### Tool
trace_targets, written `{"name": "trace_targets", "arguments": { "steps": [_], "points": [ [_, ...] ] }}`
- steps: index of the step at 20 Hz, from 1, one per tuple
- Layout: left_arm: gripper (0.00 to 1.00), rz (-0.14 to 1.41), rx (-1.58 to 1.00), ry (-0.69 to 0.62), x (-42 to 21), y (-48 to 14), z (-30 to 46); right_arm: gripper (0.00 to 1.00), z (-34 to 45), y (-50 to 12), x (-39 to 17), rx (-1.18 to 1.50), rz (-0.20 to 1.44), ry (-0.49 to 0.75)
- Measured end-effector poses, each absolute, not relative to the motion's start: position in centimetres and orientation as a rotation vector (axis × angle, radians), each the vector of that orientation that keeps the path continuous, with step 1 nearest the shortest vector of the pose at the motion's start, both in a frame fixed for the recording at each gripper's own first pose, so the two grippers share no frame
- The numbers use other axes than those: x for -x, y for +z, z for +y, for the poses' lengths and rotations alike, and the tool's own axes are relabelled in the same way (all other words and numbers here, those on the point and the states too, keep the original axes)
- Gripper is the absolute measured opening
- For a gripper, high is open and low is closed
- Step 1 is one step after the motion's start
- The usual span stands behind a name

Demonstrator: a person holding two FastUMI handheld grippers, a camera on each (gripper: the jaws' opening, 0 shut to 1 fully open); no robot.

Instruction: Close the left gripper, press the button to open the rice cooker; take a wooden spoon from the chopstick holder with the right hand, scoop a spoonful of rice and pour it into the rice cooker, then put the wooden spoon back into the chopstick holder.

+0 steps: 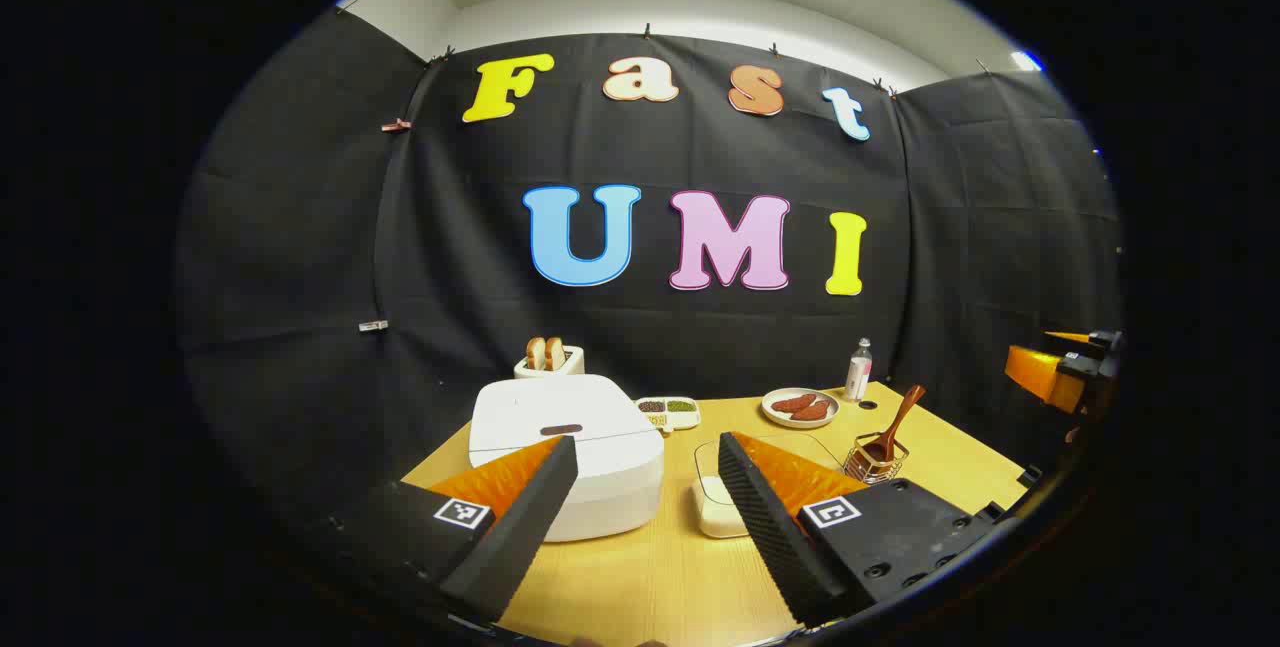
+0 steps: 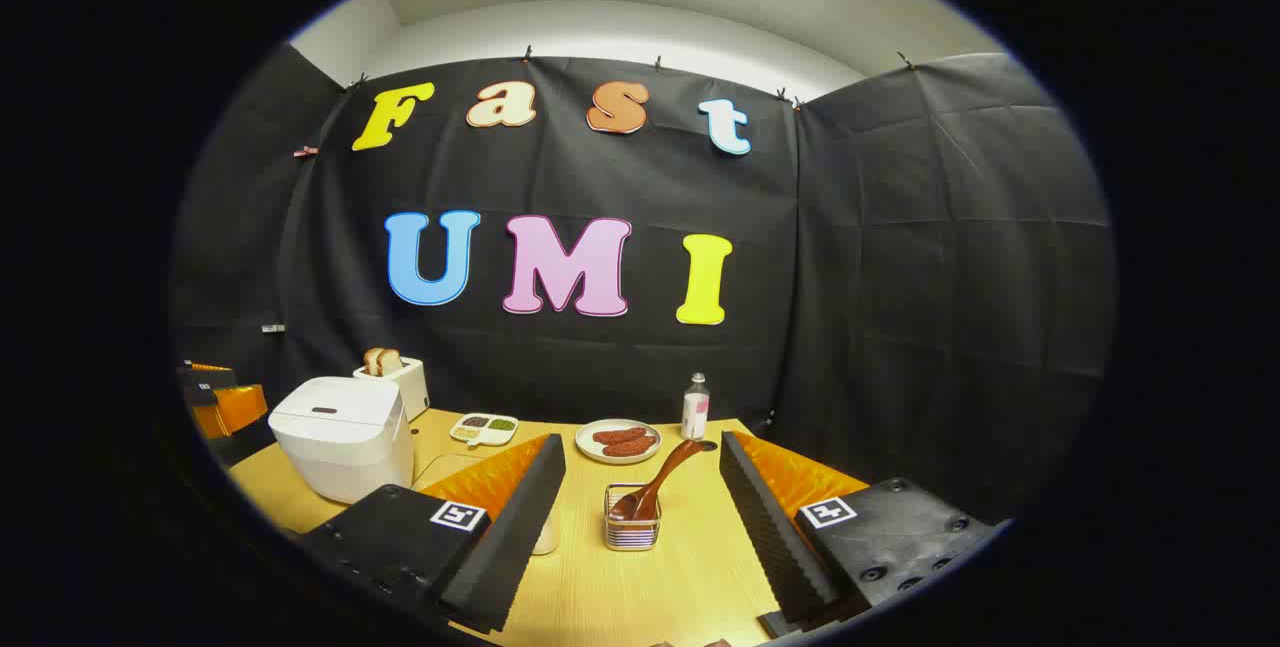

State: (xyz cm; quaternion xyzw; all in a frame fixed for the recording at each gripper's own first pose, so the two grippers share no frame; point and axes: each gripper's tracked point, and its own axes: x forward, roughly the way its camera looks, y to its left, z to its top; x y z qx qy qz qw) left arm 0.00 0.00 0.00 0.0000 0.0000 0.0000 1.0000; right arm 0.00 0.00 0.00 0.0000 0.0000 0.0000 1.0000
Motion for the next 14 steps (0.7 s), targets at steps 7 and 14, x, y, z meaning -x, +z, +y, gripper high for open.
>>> {"name": "trace_targets", "arguments": {
  "steps": [7,14],
  "points": [
    [0.98,-0.003,-0.01,-0.009,0.7,0.0,-0.1,0.98,1.0,-0.2,-0.4,-0.021,-0.012,-0.006],
    [0.98,-0.01,0.008,-0.007,0.6,0.2,-0.1,0.98,2.0,0.3,-0.8,0.009,-0.031,0.035]
  ]
}}
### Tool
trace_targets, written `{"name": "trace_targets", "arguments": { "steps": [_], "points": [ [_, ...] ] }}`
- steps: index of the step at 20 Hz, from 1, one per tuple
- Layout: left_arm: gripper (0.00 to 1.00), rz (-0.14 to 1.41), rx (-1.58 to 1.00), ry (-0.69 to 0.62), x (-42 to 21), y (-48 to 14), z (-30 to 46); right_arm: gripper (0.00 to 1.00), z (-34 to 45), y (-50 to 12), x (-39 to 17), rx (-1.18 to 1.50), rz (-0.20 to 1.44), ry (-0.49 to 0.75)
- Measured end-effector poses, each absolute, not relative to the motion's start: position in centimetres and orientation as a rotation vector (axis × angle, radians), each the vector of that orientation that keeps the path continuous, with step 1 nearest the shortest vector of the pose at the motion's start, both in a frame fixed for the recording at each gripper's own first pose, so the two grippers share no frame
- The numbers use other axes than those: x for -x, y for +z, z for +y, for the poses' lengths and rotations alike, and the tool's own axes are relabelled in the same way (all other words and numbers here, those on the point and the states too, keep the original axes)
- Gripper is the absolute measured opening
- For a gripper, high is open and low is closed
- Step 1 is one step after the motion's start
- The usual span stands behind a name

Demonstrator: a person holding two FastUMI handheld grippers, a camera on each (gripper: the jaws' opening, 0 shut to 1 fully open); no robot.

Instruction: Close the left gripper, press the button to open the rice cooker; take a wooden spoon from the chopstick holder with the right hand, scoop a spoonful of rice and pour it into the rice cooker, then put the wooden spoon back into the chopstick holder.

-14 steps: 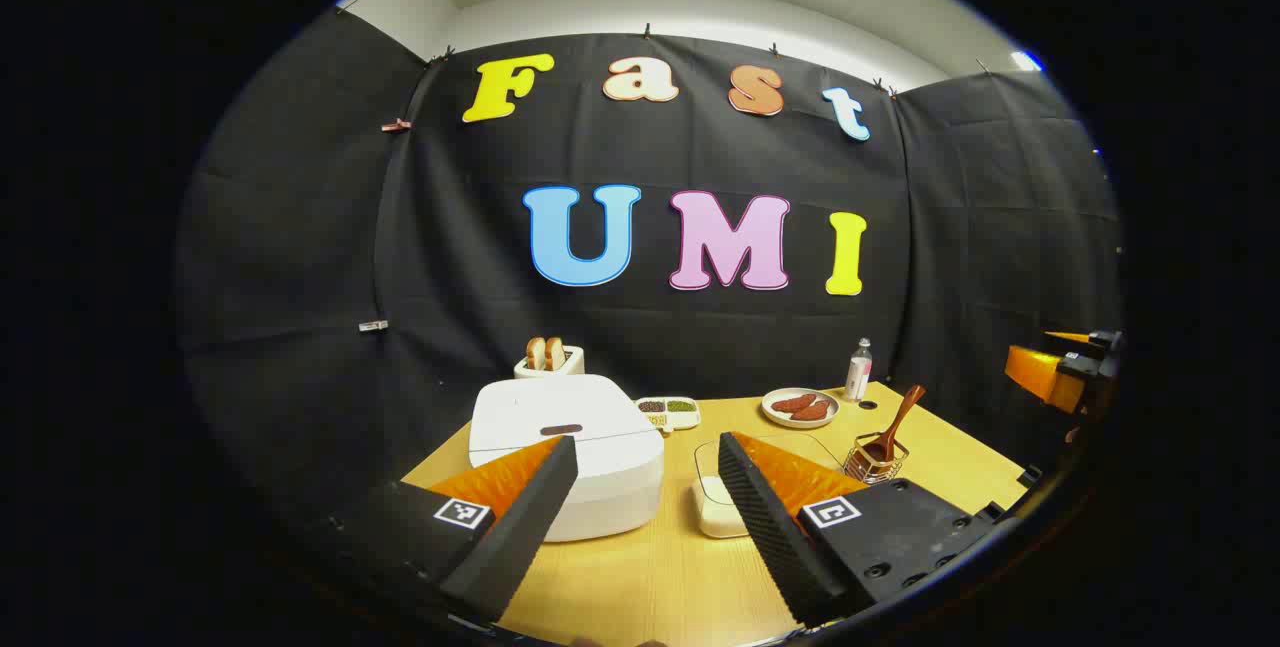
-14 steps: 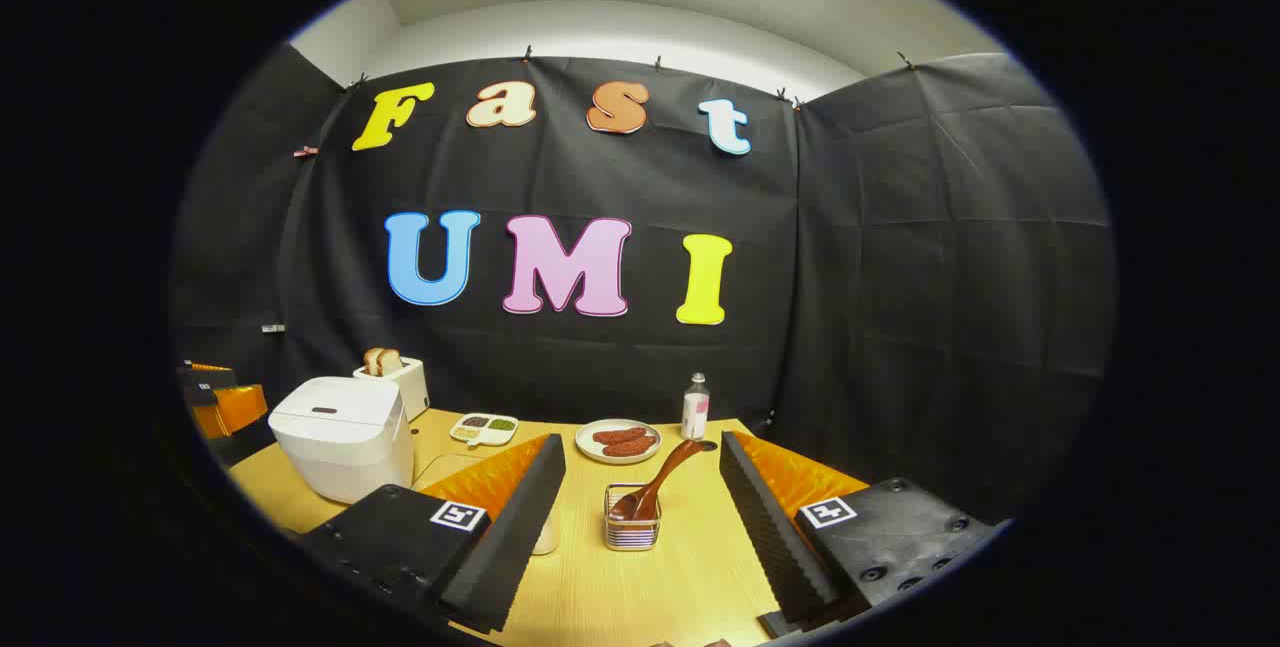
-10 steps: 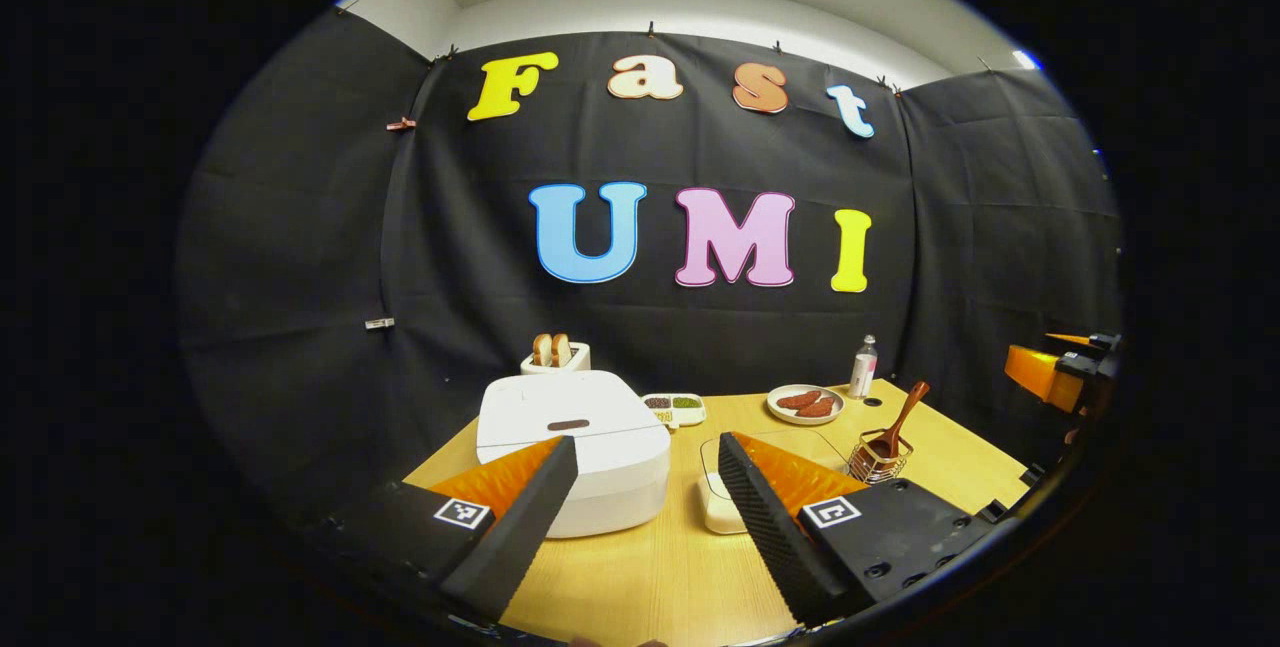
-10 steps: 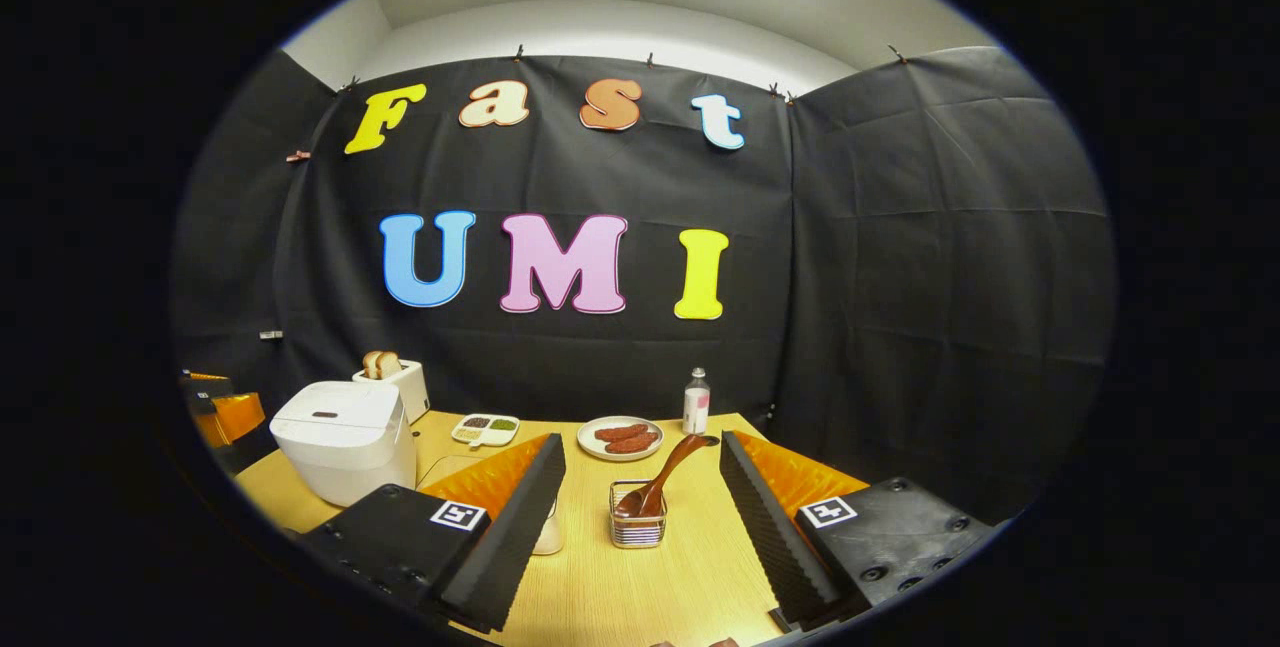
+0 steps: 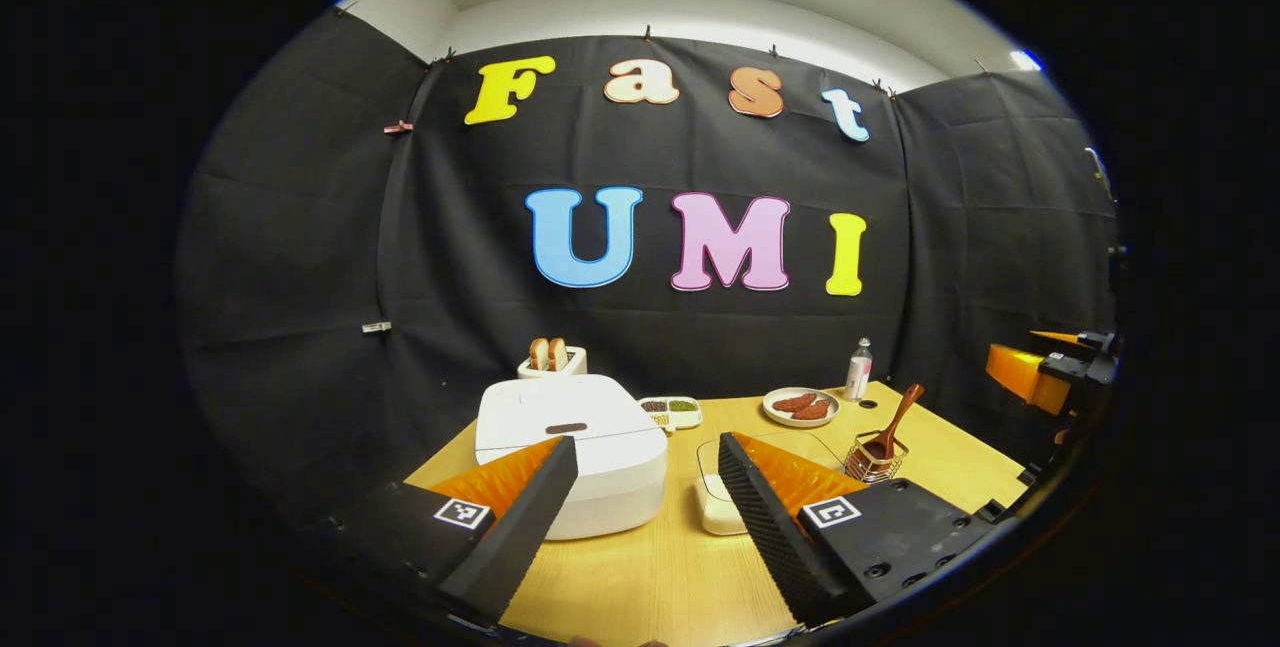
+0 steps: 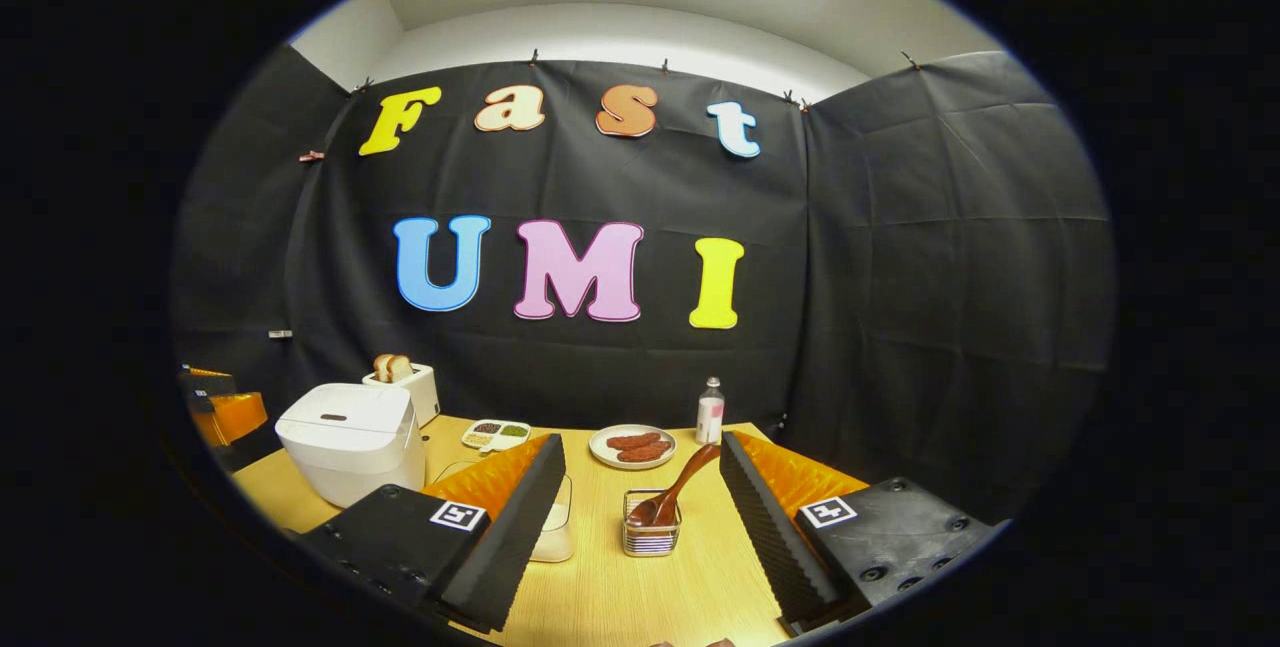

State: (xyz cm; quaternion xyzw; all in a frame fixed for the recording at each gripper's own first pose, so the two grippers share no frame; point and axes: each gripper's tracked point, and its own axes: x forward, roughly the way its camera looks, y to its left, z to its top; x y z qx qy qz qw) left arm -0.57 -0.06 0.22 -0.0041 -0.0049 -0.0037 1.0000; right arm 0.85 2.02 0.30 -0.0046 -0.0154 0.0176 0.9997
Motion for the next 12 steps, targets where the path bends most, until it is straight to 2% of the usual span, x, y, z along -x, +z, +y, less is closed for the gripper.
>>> {"name": "trace_targets", "arguments": {
  "steps": [12],
  "points": [
    [0.98,0.006,0.013,0.073,-3.1,2.1,1.6,0.98,2.1,0.4,-4.1,0.032,-0.012,0.103]
  ]
}}
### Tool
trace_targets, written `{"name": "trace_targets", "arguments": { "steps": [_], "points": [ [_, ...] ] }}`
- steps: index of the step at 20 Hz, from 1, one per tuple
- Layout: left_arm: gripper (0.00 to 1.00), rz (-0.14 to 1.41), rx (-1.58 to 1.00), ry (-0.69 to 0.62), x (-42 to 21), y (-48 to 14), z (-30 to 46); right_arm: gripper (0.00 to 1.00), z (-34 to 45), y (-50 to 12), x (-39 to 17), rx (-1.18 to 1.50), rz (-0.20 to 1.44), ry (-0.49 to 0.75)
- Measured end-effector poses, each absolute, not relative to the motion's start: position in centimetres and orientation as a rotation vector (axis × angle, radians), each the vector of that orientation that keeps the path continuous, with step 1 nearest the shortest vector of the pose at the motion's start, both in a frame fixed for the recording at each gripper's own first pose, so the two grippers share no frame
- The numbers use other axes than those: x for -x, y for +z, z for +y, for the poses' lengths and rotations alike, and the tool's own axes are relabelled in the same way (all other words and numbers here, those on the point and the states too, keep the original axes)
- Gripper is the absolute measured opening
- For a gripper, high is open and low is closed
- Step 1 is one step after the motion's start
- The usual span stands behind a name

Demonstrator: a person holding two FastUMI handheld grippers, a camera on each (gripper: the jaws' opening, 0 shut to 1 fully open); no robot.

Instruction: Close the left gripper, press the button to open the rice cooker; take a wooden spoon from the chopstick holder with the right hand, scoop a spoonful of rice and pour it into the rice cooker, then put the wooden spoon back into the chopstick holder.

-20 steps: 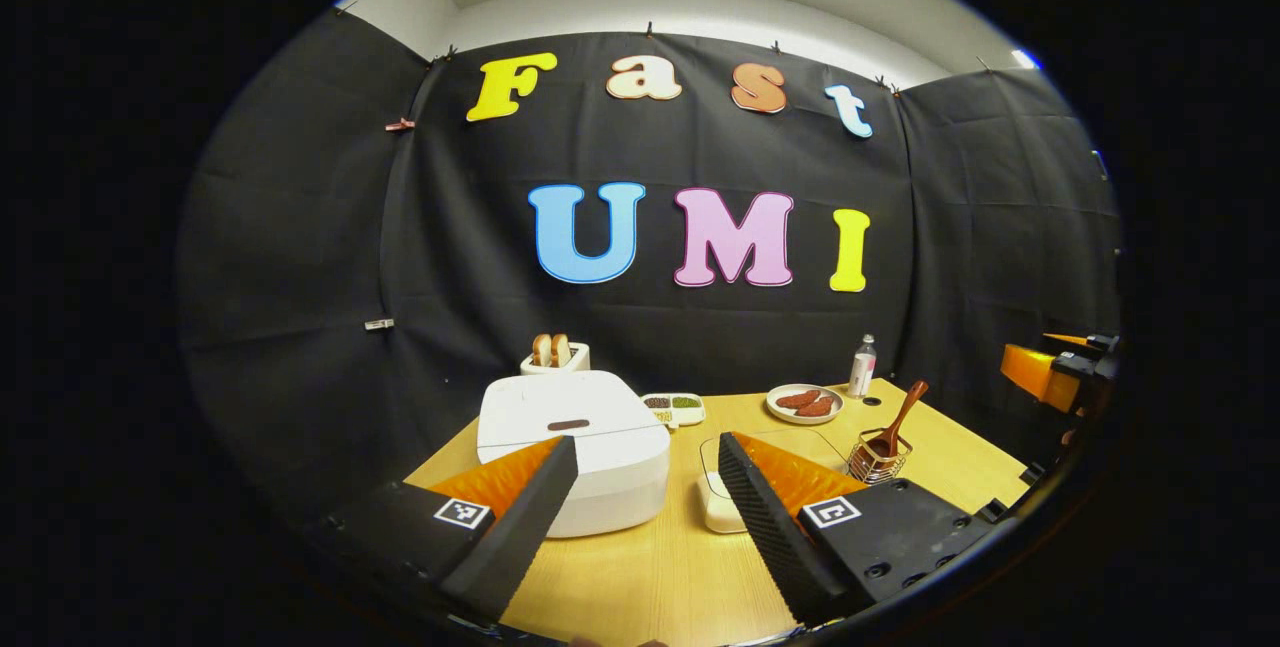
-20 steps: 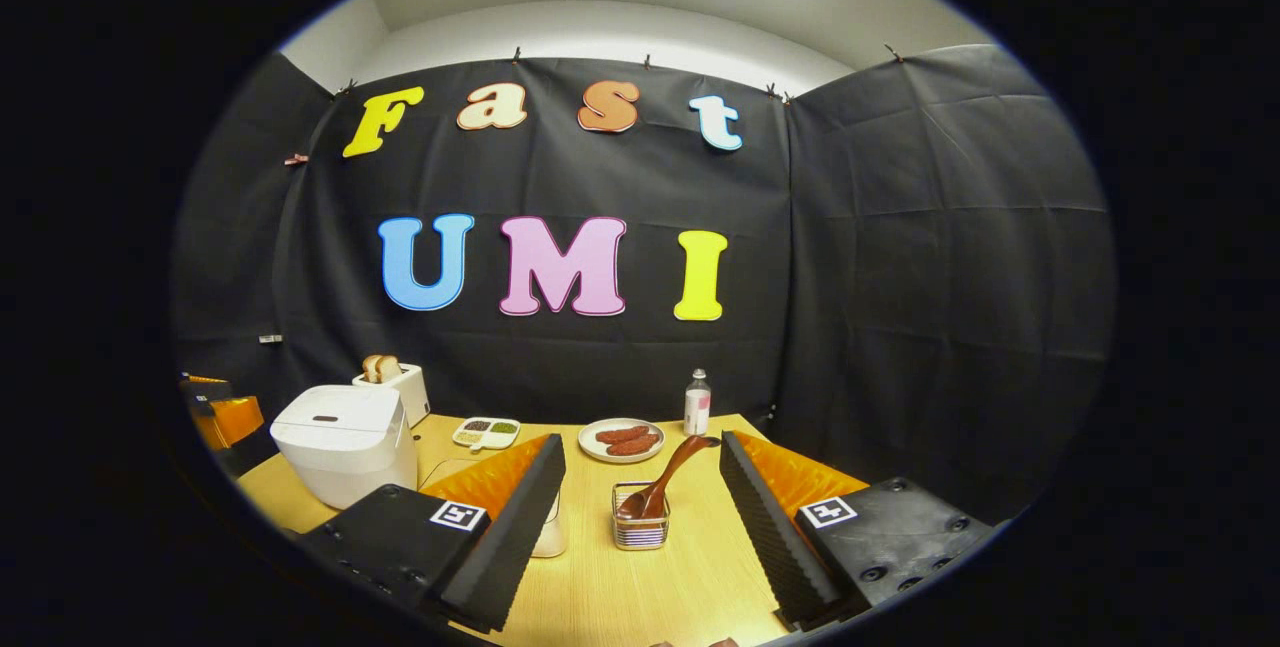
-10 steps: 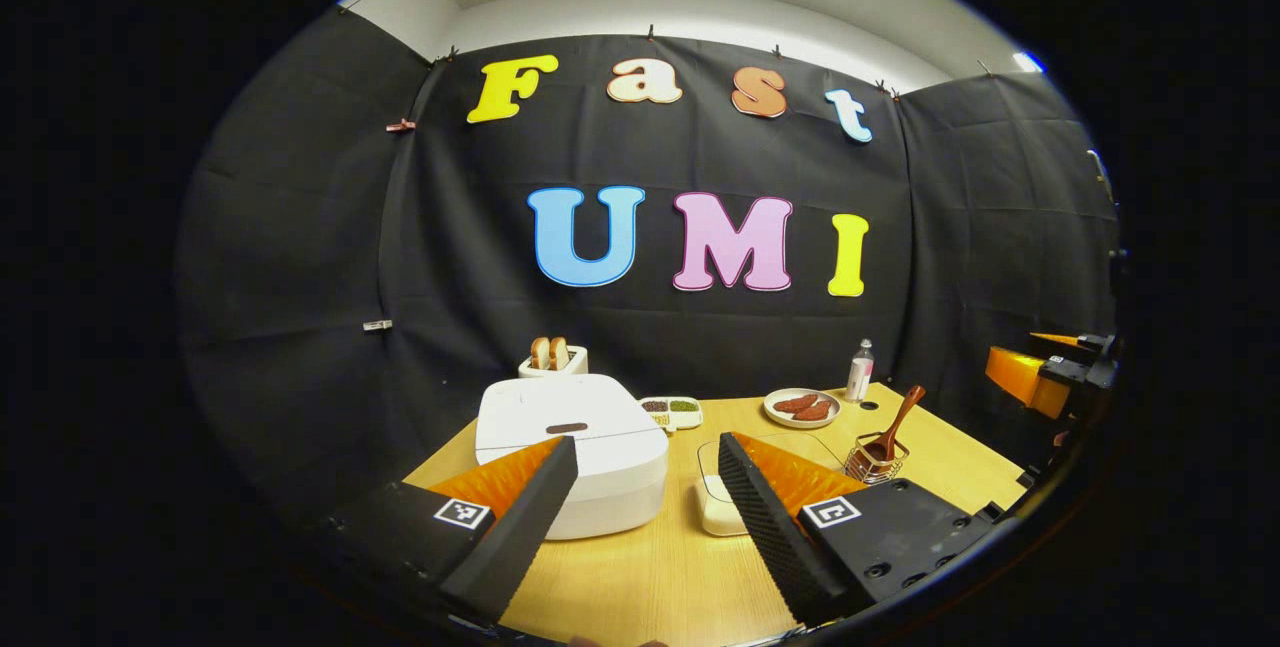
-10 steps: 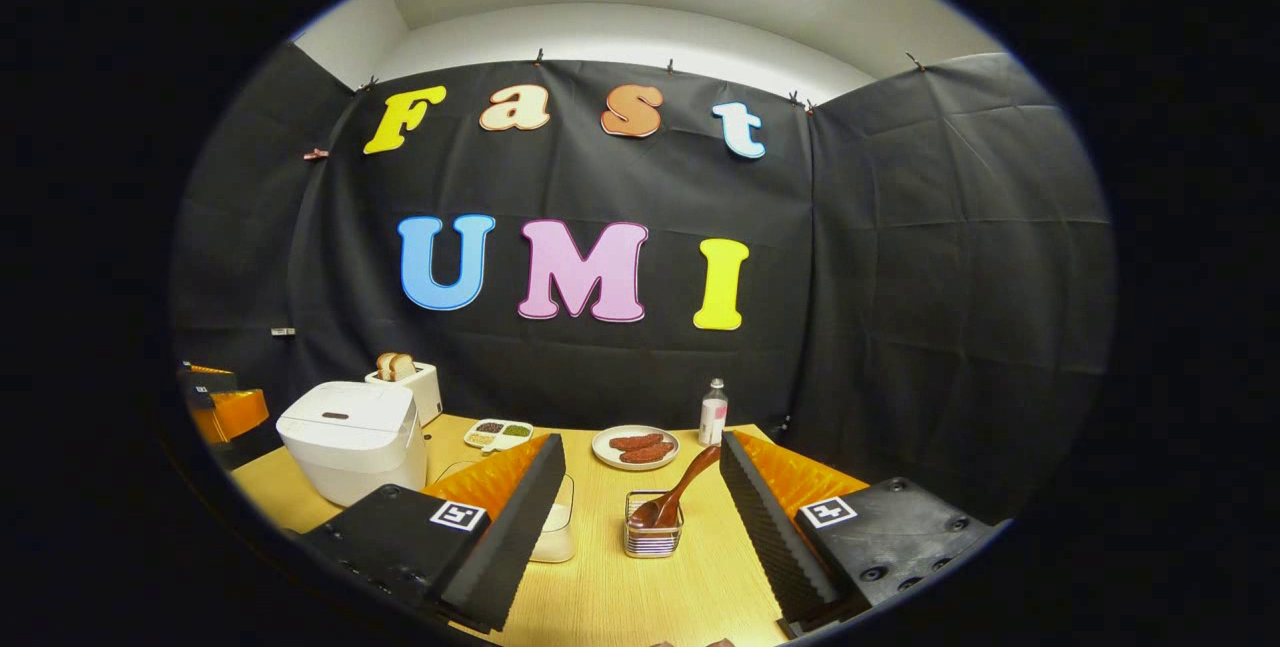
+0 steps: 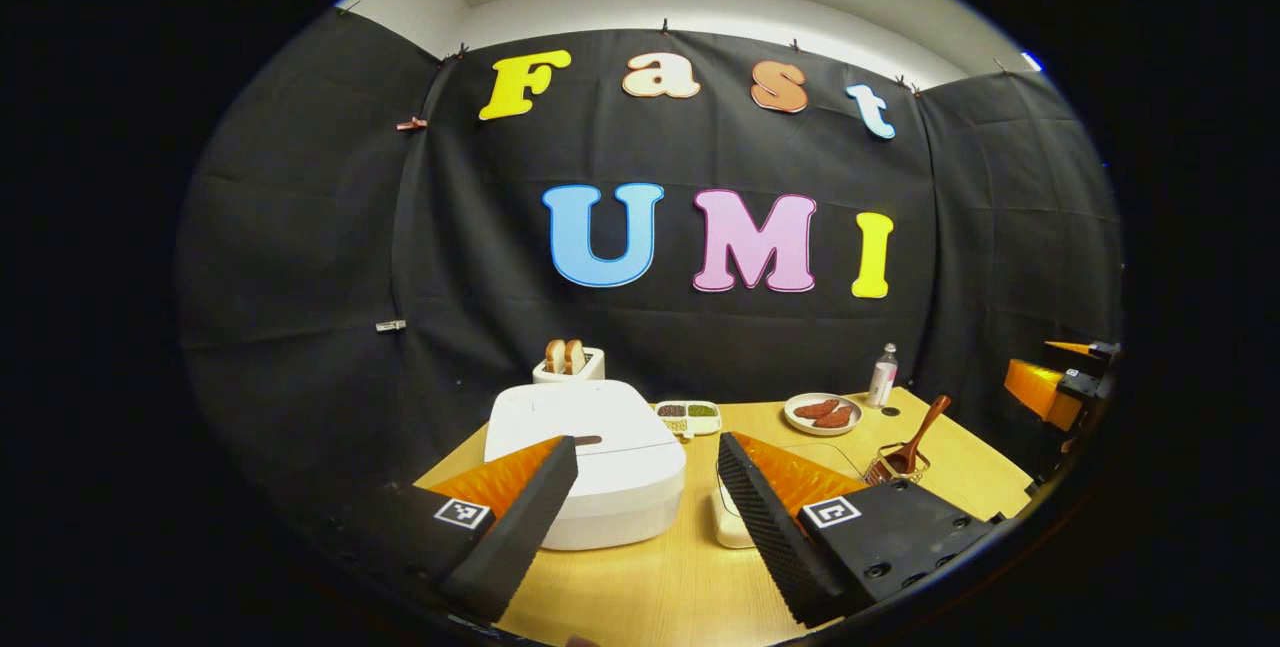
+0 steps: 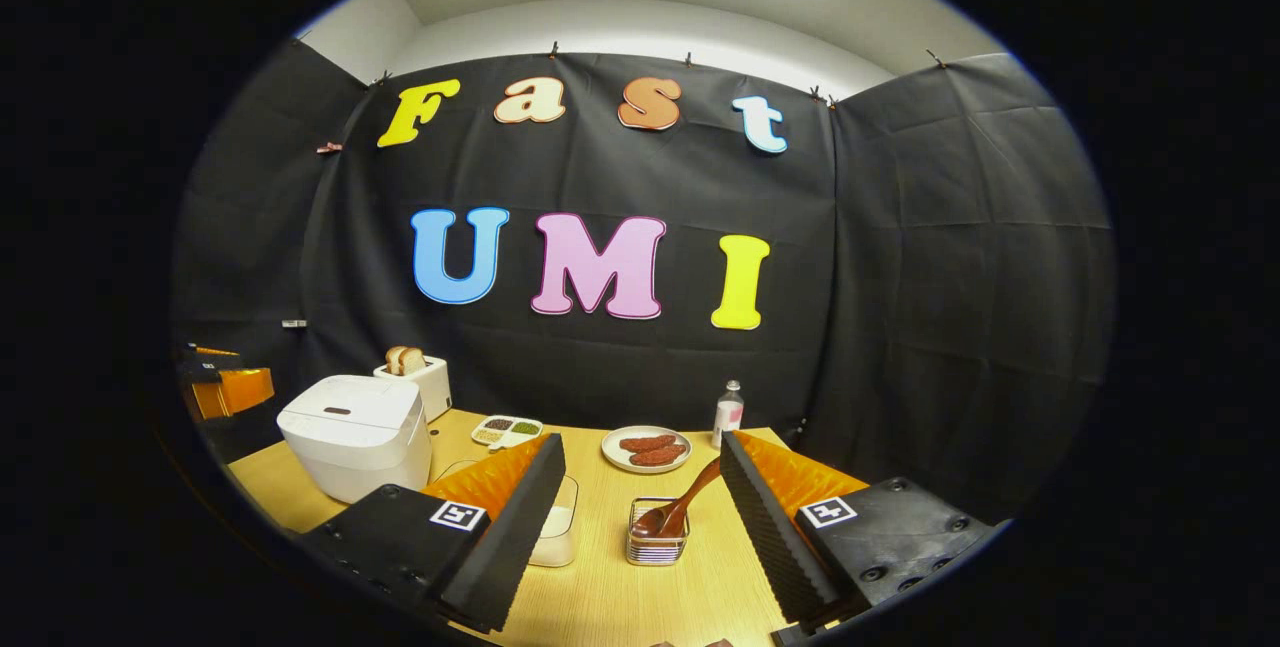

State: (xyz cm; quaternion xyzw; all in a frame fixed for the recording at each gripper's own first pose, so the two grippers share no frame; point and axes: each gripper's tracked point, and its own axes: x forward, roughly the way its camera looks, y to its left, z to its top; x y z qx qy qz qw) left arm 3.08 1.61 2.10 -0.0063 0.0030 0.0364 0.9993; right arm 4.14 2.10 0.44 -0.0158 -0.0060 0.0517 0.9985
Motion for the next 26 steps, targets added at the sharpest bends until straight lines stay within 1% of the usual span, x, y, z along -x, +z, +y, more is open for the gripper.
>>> {"name": "trace_targets", "arguments": {
  "steps": [2,3,4,5,6,7,8,9,11,12,13,16,17,20,26],
  "points": [
    [0.98,0.006,0.021,0.085,-4.1,2.8,2.2,0.98,1.9,0.6,-4.9,0.036,-0.012,0.11],
    [0.95,0.008,0.035,0.086,-4.7,3.1,2.4,0.98,1.9,0.6,-5.3,0.037,-0.01,0.114],
    [0.96,0.013,0.052,0.091,-5.3,3.5,2.9,0.98,1.8,0.6,-5.6,0.037,-0.009,0.116],
    [0.85,0.023,0.065,0.1,-6.1,3.6,3.5,0.98,1.7,0.6,-6.0,0.036,-0.009,0.117],
    [0.8,0.03,0.074,0.114,-6.9,3.9,4.2,0.98,1.5,0.6,-6.4,0.035,-0.008,0.119],
    [0.69,0.031,0.079,0.125,-7.6,4.4,4.8,0.98,1.5,0.6,-6.6,0.034,-0.006,0.119],
    [0.64,0.031,0.081,0.131,-8.4,4.8,5.3,0.98,1.5,0.5,-6.9,0.033,-0.005,0.121],
    [0.57,0.035,0.083,0.135,-9.3,5.0,5.8,0.98,1.3,0.4,-7.1,0.032,-0.002,0.121],
    [0.49,0.06,0.095,0.135,-11.0,5.1,6.8,0.98,1.2,0.1,-7.3,0.028,0.009,0.123],
    [0.43,0.072,0.103,0.132,-11.8,5.1,7.3,0.98,1.1,-0.1,-7.4,0.026,0.014,0.122],
    [0.3,0.082,0.11,0.138,-12.7,4.9,7.9,0.98,1.0,-0.4,-7.3,0.025,0.023,0.125],
    [0.12,0.139,0.145,0.154,-15.2,3.5,9.3,0.98,0.9,-1.1,-7.1,0.046,0.036,0.133],
    [0.09,0.167,0.155,0.153,-15.7,2.7,9.4,0.98,0.8,-1.2,-7.1,0.051,0.042,0.134],
    [0.07,0.255,0.177,0.115,-17.6,0.3,9.3,0.98,0.4,-1.6,-7.1,0.041,0.057,0.133],
    [0.07,0.373,0.181,0.092,-20.9,-4.1,10.0,0.98,0.3,-2.7,-7.0,0.018,0.097,0.132]
  ]
}}
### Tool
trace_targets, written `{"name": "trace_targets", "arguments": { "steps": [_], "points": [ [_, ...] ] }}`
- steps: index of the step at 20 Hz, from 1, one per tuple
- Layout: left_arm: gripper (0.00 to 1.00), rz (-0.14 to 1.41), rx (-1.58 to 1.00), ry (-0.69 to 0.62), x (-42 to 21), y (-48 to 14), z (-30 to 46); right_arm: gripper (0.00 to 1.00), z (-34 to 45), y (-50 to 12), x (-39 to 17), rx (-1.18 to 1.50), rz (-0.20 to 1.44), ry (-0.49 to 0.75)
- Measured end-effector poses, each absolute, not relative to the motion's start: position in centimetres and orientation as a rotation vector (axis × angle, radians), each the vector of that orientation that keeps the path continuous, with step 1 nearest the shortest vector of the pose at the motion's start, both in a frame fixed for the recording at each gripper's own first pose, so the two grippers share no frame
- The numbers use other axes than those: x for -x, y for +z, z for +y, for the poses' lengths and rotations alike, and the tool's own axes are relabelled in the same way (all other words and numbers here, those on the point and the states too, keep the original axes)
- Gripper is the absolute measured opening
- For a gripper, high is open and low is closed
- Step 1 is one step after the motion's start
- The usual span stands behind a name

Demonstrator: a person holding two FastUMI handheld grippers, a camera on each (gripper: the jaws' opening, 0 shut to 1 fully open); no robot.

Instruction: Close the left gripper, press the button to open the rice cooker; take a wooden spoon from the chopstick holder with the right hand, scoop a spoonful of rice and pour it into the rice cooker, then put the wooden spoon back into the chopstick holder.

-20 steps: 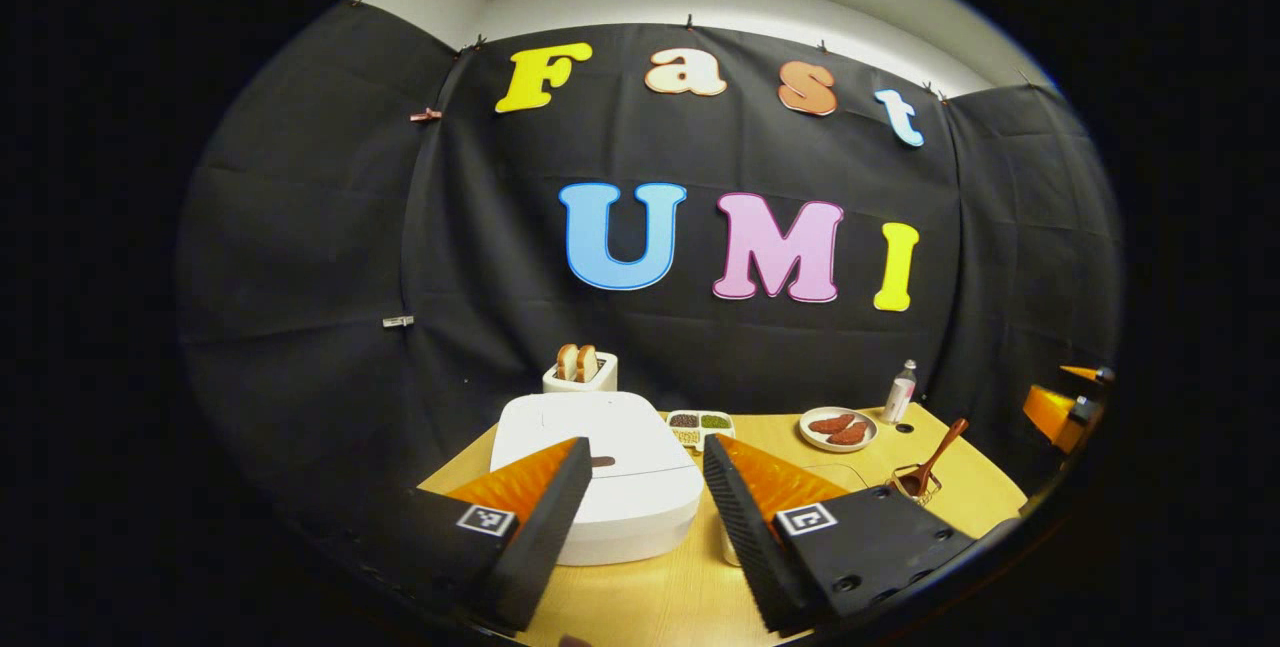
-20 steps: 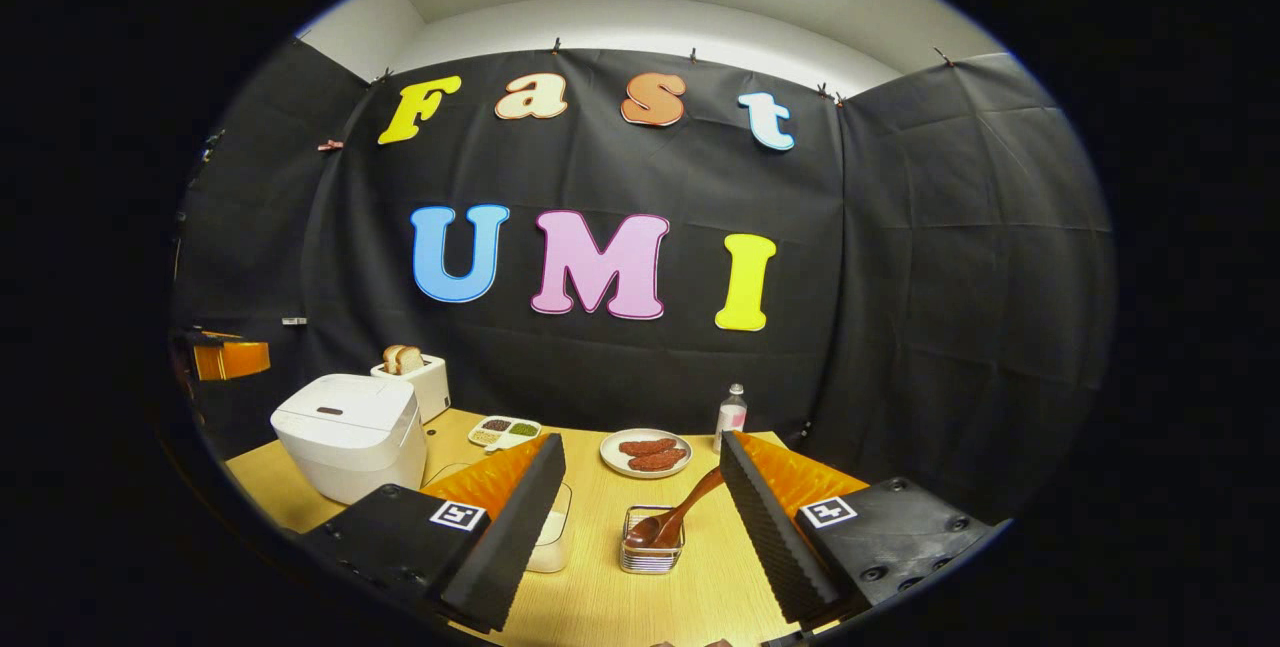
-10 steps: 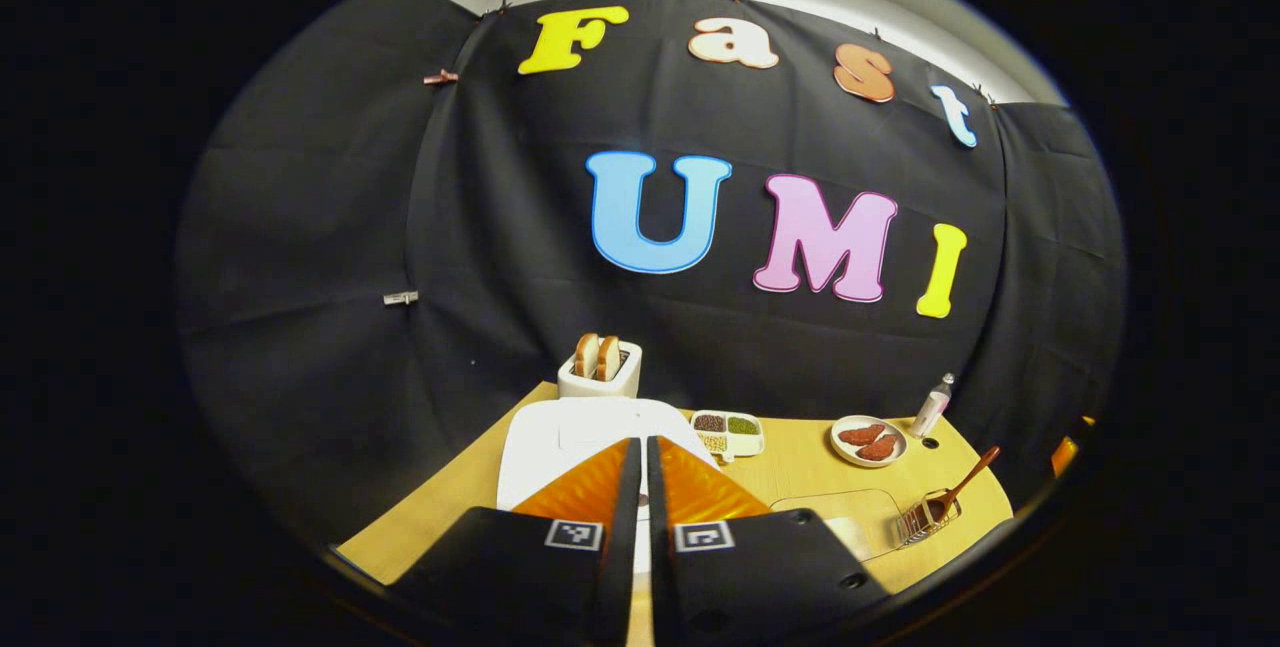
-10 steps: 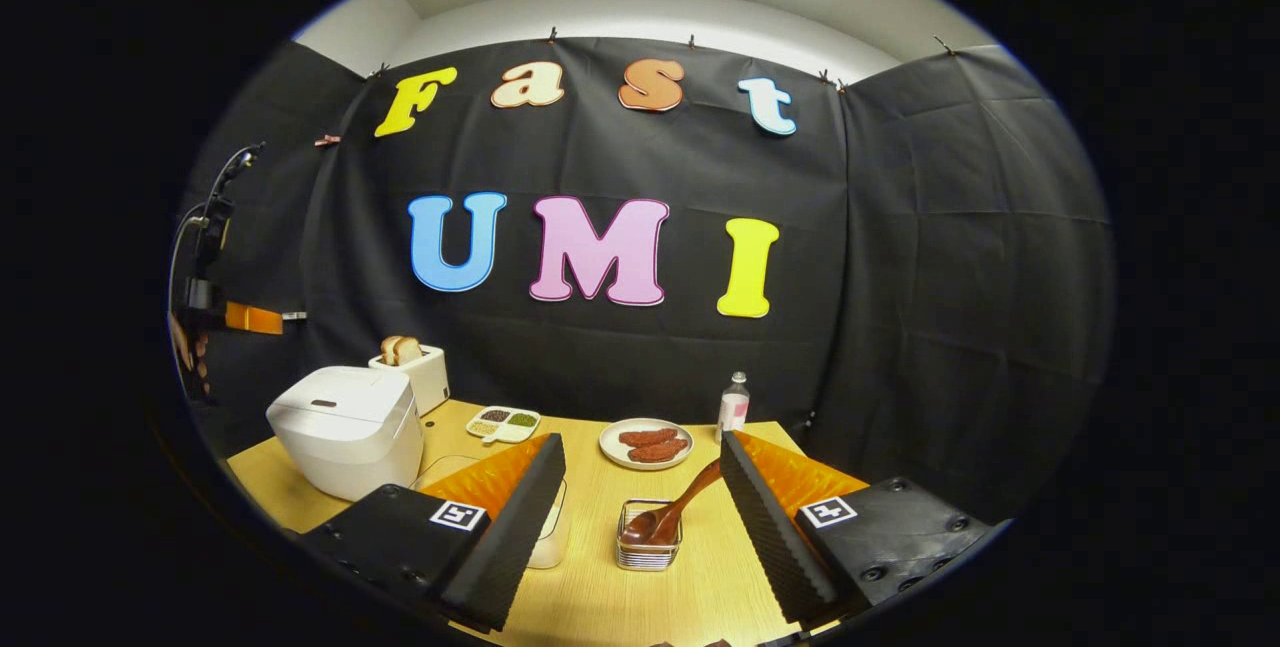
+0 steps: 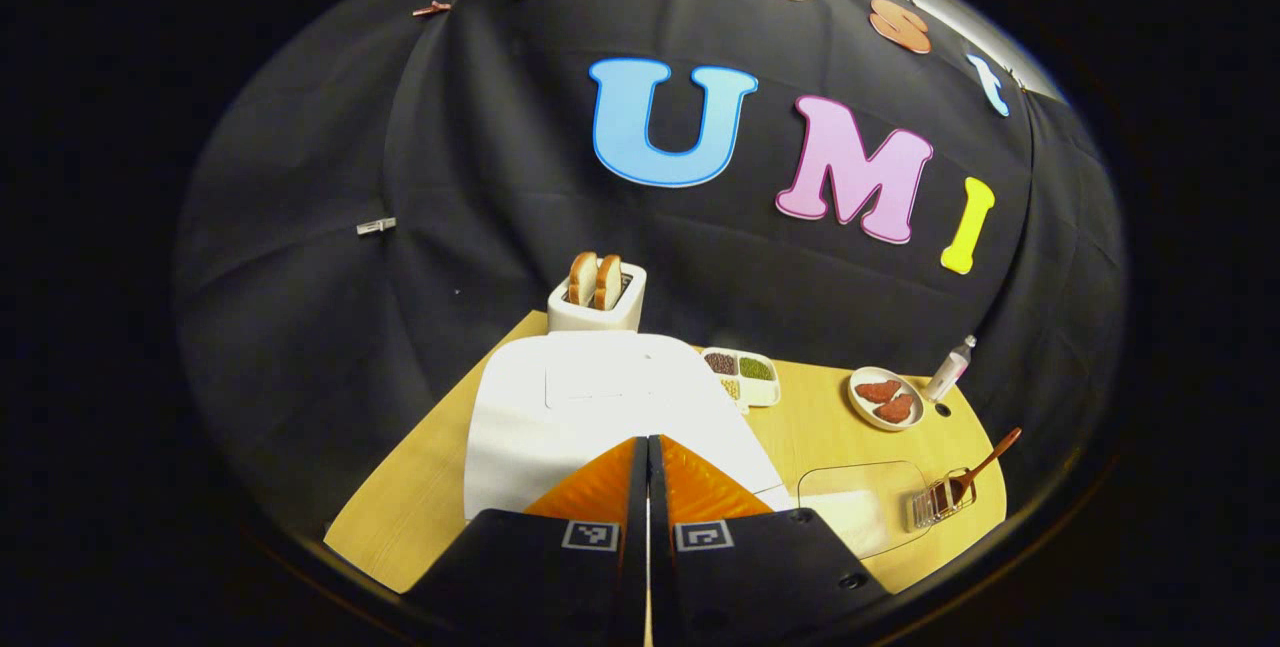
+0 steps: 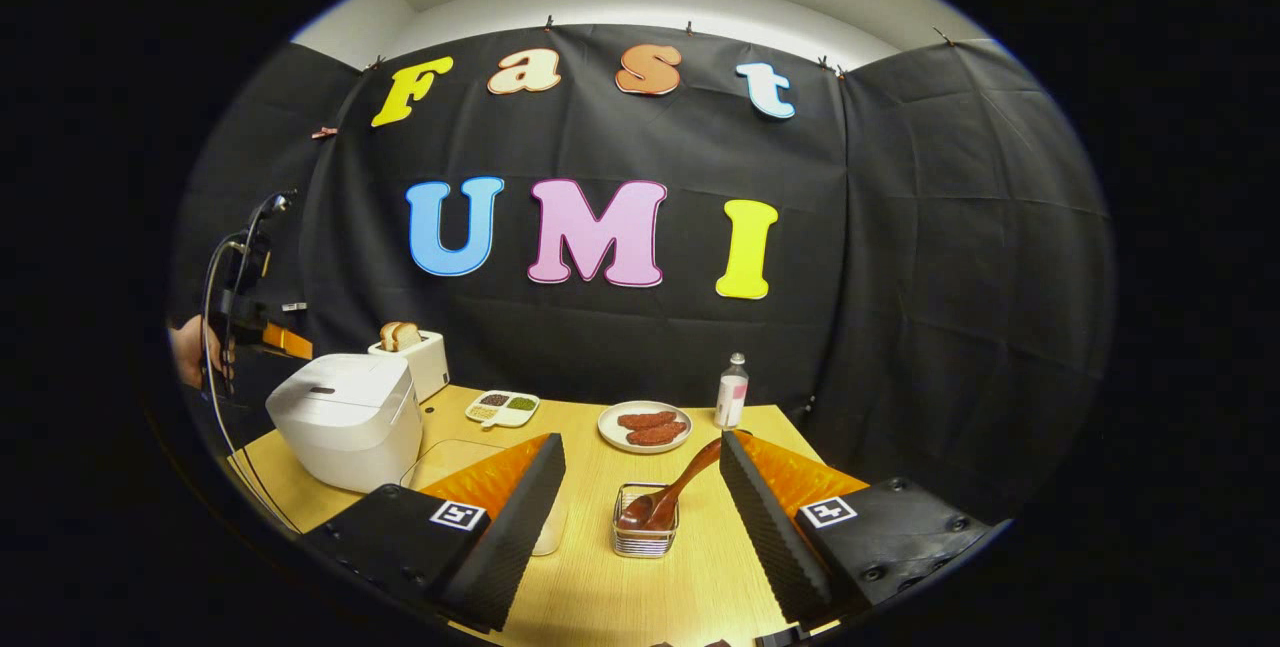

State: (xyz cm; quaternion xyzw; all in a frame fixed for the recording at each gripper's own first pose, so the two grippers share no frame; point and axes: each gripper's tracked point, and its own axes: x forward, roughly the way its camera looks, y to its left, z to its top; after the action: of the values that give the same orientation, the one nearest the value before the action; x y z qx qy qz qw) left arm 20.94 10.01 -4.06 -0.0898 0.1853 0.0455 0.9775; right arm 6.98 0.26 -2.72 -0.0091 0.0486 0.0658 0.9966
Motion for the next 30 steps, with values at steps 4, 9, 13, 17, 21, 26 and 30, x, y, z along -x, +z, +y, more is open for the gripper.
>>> {"name": "trace_targets", "arguments": {
  "steps": [4,9,13,17,21,26,30],
  "points": [
    [0.06,0.418,0.19,0.088,-22.3,-6.7,10.1,0.98,0.2,-3.0,-6.8,0.017,0.109,0.131],
    [0.07,0.422,0.208,0.078,-23.0,-8.4,10.0,0.98,0.1,-3.4,-6.6,0.027,0.12,0.13],
    [0.07,0.446,0.133,0.088,-23.1,-9.3,9.9,0.98,0.2,-3.8,-6.6,0.024,0.134,0.134],
    [0.07,0.449,0.119,0.088,-23.0,-9.1,9.9,0.98,0.5,-3.6,-6.6,0.017,0.131,0.142],
    [0.07,0.309,0.072,0.129,-22.7,-4.8,10.7,0.98,0.2,-3.3,-6.7,0.015,0.124,0.14],
    [0.07,0.017,-0.065,0.189,-19.8,6.3,10.4,0.98,-0.6,-3.4,-7.6,0.008,0.125,0.132],
    [0.08,-0.063,-0.004,0.176,-16.0,9.4,8.6,0.98,-1.3,-3.9,-9.2,-0.017,0.142,0.127]
  ]
}}
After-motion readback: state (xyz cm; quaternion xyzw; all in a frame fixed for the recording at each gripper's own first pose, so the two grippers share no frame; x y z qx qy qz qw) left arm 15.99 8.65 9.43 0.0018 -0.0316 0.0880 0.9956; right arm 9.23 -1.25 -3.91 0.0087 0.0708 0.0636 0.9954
